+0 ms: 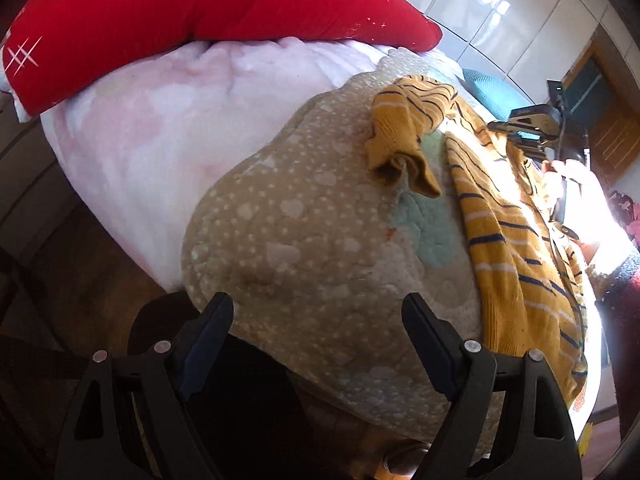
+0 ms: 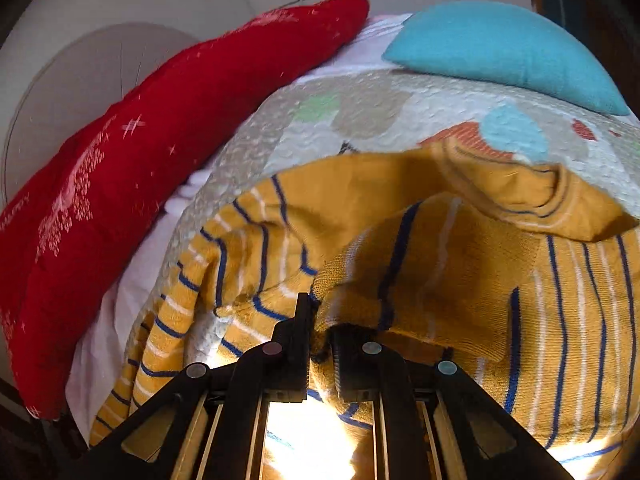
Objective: Fold small clothes
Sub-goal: 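Carry the sleeve across the sweater body with the right tool and release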
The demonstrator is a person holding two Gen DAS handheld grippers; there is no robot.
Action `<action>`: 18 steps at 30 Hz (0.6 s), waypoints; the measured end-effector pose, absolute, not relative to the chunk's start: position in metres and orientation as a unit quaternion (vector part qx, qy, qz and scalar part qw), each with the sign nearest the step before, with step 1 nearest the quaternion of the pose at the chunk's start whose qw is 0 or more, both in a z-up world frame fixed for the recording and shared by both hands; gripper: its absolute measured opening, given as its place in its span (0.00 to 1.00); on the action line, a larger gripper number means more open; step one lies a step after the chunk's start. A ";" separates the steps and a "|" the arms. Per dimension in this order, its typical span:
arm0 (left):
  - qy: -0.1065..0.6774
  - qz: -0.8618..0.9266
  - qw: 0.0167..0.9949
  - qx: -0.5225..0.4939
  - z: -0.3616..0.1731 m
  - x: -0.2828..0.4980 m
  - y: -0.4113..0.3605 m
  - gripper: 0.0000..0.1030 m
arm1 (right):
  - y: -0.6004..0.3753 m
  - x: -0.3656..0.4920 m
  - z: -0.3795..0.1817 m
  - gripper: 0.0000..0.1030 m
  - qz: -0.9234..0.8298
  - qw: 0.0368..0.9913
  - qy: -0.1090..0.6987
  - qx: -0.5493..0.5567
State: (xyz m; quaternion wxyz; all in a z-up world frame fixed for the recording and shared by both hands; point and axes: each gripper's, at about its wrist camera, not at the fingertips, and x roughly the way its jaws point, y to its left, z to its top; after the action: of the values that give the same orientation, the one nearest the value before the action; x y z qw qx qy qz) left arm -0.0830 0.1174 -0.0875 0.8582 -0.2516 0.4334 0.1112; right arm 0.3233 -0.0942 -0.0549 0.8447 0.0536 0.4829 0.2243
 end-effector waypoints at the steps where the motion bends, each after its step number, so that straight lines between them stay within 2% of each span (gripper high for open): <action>1: 0.431 0.114 0.860 -0.250 -0.088 -0.086 0.122 0.83 | -0.080 0.323 -0.065 0.16 0.219 0.844 0.489 0.030; 2: 0.429 0.117 0.861 -0.248 -0.088 -0.089 0.124 0.83 | -0.069 0.321 -0.070 0.23 0.212 0.848 0.485 0.005; 3: 0.428 0.118 0.861 -0.249 -0.089 -0.091 0.126 0.83 | -0.059 0.318 -0.072 0.40 0.212 0.852 0.479 -0.017; 5: 0.427 0.121 0.860 -0.252 -0.090 -0.094 0.130 0.83 | -0.049 0.310 -0.067 0.60 0.238 0.849 0.472 -0.027; 12: 0.432 0.114 0.854 -0.268 -0.097 -0.089 0.131 0.83 | -0.091 0.289 -0.025 0.63 0.315 0.831 0.455 0.058; 18: 0.431 0.100 0.860 -0.254 -0.092 -0.083 0.118 0.83 | -0.156 0.277 -0.019 0.63 0.197 0.872 0.448 0.010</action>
State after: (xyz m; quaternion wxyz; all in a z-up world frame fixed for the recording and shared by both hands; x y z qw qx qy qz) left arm -0.0830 0.1178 -0.0919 0.8601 -0.2541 0.4310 0.0997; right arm 0.2772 -0.1558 -0.0191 0.8719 0.0099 0.4479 0.1975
